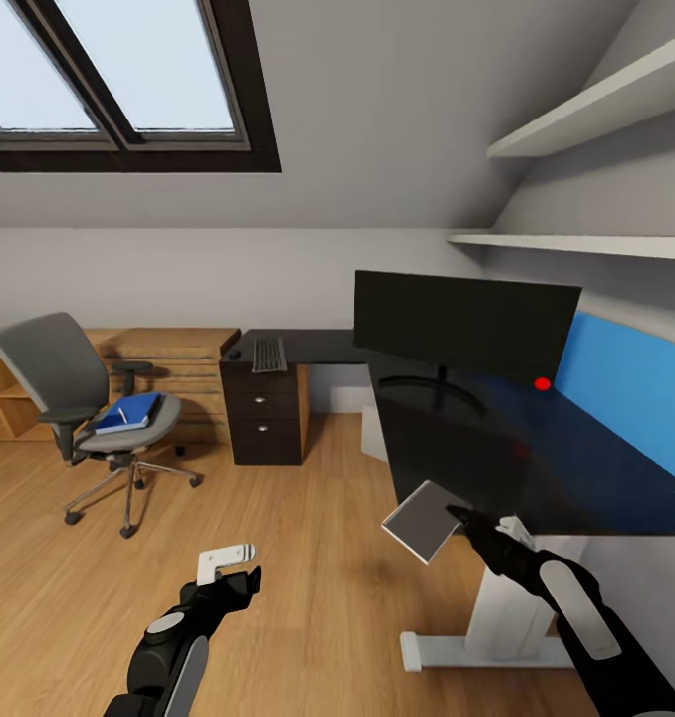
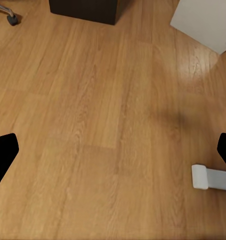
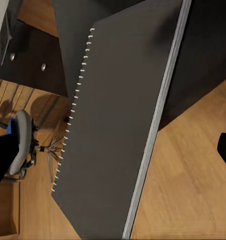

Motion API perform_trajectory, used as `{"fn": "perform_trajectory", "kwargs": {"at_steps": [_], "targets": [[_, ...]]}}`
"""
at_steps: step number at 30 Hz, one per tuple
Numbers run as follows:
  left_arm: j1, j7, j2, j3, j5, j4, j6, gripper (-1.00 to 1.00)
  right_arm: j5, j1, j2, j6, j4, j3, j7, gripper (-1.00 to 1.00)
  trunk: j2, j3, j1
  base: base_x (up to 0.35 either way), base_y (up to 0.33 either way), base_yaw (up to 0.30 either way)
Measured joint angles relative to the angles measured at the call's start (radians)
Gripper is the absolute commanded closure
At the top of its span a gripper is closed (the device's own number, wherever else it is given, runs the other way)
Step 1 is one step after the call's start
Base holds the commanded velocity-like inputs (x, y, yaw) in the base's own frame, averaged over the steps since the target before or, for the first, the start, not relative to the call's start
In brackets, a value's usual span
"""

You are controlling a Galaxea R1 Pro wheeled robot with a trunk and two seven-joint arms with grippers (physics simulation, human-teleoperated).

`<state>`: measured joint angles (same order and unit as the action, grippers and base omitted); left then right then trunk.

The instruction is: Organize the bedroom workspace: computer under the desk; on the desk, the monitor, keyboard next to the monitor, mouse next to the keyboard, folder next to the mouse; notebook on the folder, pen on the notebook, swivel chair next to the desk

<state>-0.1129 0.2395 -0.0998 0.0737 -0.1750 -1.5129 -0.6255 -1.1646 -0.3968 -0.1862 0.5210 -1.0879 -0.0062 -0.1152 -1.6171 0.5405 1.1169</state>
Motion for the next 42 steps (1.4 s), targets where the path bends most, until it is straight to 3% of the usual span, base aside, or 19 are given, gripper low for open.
{"fn": "perform_trajectory", "kwargs": {"at_steps": [3, 13, 42], "targets": [[0.0, 0.0, 0.0, 0.0, 0.0, 0.0, 0.0, -1.0, -0.004, 0.0, 0.001, 0.0, 0.008, 0.0, 0.001, -1.0, -0.021, 0.009, 0.012, 0.0, 0.0, 0.0], [0.0, -0.001, 0.001, -0.002, -0.001, 0.002, 0.0, -1.0, -0.058, 0.0, 0.002, 0.0, 0.018, 0.002, 0.003, -1.0, -0.021, 0.009, 0.012, 0.0, 0.0, 0.0], [0.0, -0.003, 0.002, -0.003, 0.0, 0.006, 0.0, -1.0, -0.064, 0.0, 0.005, -0.002, 0.062, 0.005, 0.016, -1.0, -0.021, 0.009, 0.011, 0.025, 0.047, 0.0]]}}
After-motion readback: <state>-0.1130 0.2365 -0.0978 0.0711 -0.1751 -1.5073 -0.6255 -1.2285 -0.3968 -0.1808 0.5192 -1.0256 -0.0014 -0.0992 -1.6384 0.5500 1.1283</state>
